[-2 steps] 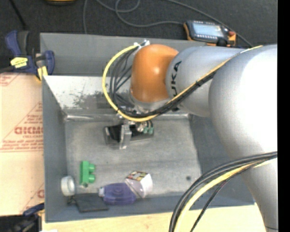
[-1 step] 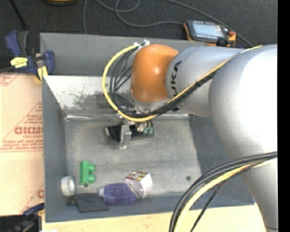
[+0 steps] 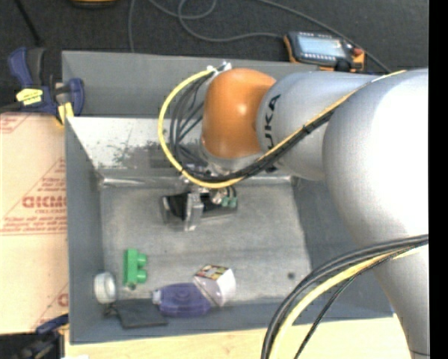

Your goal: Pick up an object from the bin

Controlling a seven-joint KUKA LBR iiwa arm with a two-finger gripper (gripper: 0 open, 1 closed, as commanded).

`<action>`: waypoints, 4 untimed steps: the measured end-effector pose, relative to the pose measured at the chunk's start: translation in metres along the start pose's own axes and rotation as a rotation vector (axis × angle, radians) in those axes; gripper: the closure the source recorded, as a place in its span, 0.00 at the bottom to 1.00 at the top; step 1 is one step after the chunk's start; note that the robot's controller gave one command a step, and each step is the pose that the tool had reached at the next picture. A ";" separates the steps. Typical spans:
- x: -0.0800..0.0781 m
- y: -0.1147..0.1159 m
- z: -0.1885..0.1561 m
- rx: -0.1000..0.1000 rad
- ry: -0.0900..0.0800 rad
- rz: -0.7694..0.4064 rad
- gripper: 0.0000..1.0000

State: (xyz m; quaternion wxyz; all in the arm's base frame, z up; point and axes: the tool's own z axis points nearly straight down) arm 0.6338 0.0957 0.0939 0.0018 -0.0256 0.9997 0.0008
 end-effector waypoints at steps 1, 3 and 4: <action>0.019 0.055 0.005 0.007 -0.005 -0.422 1.00; 0.019 0.075 -0.039 0.002 0.012 -0.429 1.00; 0.020 0.063 -0.048 0.000 -0.009 -0.456 1.00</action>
Offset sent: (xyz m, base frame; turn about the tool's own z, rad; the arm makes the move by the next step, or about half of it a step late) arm 0.0000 0.0000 0.0000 0.0000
